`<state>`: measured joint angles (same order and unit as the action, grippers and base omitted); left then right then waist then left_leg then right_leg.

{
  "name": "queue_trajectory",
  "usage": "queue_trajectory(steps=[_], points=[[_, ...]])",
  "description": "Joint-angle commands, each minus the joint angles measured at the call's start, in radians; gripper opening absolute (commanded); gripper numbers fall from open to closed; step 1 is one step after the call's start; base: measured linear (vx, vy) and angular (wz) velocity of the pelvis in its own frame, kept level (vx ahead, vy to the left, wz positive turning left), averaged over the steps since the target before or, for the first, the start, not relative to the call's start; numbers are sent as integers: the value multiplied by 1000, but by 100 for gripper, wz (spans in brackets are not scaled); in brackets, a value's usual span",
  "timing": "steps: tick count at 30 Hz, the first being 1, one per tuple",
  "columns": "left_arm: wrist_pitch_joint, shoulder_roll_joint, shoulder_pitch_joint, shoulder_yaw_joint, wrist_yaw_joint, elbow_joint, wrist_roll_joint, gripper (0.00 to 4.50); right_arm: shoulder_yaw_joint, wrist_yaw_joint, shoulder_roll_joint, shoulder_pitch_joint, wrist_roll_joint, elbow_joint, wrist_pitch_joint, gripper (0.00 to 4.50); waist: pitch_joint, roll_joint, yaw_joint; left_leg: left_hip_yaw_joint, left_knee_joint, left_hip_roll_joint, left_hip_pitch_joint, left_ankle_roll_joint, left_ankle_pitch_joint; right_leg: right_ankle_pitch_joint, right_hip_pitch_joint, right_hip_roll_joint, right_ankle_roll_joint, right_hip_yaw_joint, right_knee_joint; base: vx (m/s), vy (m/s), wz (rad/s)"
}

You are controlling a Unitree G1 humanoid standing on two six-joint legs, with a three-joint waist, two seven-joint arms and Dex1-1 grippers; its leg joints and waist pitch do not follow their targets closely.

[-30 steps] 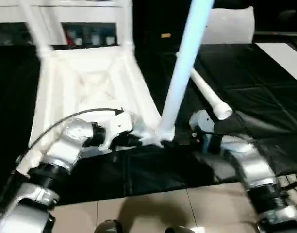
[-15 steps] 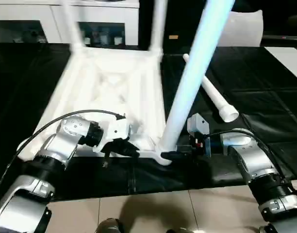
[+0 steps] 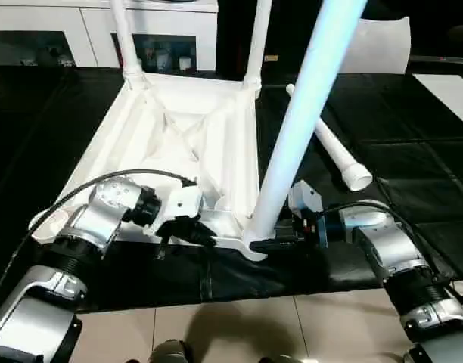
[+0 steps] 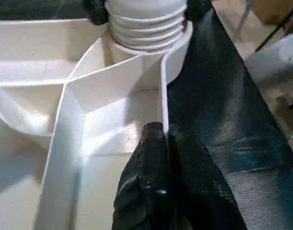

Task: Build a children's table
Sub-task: Rotate leg to tighten

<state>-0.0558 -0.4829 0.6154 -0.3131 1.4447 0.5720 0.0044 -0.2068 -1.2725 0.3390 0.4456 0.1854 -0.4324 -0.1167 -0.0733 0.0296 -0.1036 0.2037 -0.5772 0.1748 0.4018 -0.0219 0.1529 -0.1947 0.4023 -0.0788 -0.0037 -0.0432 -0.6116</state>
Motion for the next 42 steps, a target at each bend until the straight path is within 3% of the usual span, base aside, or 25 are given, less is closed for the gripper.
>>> queue_trajectory(steps=[1,4,5,7,8,10,11,12,13,16,18,19,22,24,26,27,30,35,37,42], points=[[61,33,-21,3,-83,-62,-3,0,4,62,-48,-31,48,50,-68,274,71,-9,5,-23,66,69,-41,28,230,-110,-34,-71,-273,39,59,0,0,0],[178,88,-67,48,-240,-154,-4,0,16,248,-142,-65,7,73,-68,274,65,-8,17,-29,74,68,-42,-11,304,-230,-28,-77,-250,42,71,0,0,0],[225,114,-84,59,-291,-190,-6,0,18,319,-180,-70,-9,74,-76,273,59,-10,25,-34,79,65,-43,-39,358,-333,-26,-78,-226,41,80,0,0,0],[295,163,-111,72,-388,-245,14,0,28,443,-250,-73,-32,69,-104,273,57,1,50,-45,84,62,-40,-74,422,-481,-26,-79,-170,38,93,0,0,0],[324,187,-120,75,-425,-266,21,0,33,504,-278,-69,-49,62,-114,273,57,-5,54,-47,84,63,-42,-80,432,-496,-24,-81,-163,40,93,0,0,0],[381,236,-135,83,-497,-298,33,0,39,585,-324,-64,-69,48,-122,273,52,-1,71,-51,83,60,-42,-84,460,-558,-18,-80,-137,39,105,0,0,0],[406,272,-138,84,-553,-308,47,0,52,650,-359,-58,-74,37,-133,273,52,6,75,-49,75,56,-49,-75,473,-615,-10,-83,-116,40,115,0,0,0],[406,272,-138,84,-553,-308,47,0,52,650,-359,-58,-74,37,-133,273,51,2,74,-52,70,54,-56,-66,476,-662,-5,-87,-99,40,125,0,0,0],[452,347,-126,83,-664,-311,79,0,63,748,-419,-39,-87,11,-131,273,49,3,80,-53,73,55,-50,-63,468,-658,-7,-83,-92,39,126,0,0,0],[489,404,-103,65,-747,-303,120,0,67,846,-475,-13,-113,-17,-122,273,56,-1,83,-54,79,55,-53,-69,481,-591,-9,-74,-92,34,121,0,0,0],[506,403,-95,50,-756,-306,140,0,69,842,-490,-12,-110,-10,-118,273,60,-4,82,-53,86,55,-45,-58,459,-510,-16,-71,-97,35,118,0,0,0],[506,396,-93,47,-755,-307,147,0,72,838,-493,-14,-108,-4,-117,342,61,-6,79,-49,86,55,-47,-51,450,-458,-14,-69,-106,38,117,0,0,0],[494,366,-88,45,-719,-302,150,0,92,818,-485,-27,-88,14,-108,350,65,-8,77,-42,85,54,-45,-38,419,-361,-18,-67,-135,42,109,0,0,0],[470,324,-87,55,-674,-292,152,0,105,785,-445,-46,-81,30,-88,391,65,-11,74,-40,83,53,-47,-32,412,-351,-17,-68,-140,43,110,0,0,0],[439,287,-85,65,-634,-278,142,0,107,743,-394,-63,-81,47,-68,394,66,-12,73,-40,83,53,-45,-26,406,-356,-21,-69,-141,43,110,0,0,0],[423,268,-85,66,-609,-271,135,0,110,716,-364,-70,-80,55,-56,418,67,-11,70,-37,80,53,-47,-21,404,-362,-19,-68,-138,43,111,0,0,0],[370,227,-83,64,-561,-248,125,0,124,657,-304,-81,-71,71,-36,437,70,-8,67,-35,77,53,-41,-8,357,-316,-25,-68,-150,44,106,0,0,0],[263,156,-85,56,-413,-218,80,0,149,512,-192,-77,-35,92,-21,446,70,-8,62,-30,72,54,-38,15,311,-267,-31,-66,-178,44,98,0,0,0],[188,103,-75,37,-299,-170,58,0,132,370,-100,-63,-25,92,-15,446,71,-9,55,-28,69,55,-44,24,298,-255,-30,-65,-188,43,96,0,0,0],[128,70,-53,15,-190,-127,38,0,96,229,-27,-35,-31,65,20,446,75,-12,43,-26,68,58,-47,33,254,-156,-31,-62,-228,39,80,0,0,0]])
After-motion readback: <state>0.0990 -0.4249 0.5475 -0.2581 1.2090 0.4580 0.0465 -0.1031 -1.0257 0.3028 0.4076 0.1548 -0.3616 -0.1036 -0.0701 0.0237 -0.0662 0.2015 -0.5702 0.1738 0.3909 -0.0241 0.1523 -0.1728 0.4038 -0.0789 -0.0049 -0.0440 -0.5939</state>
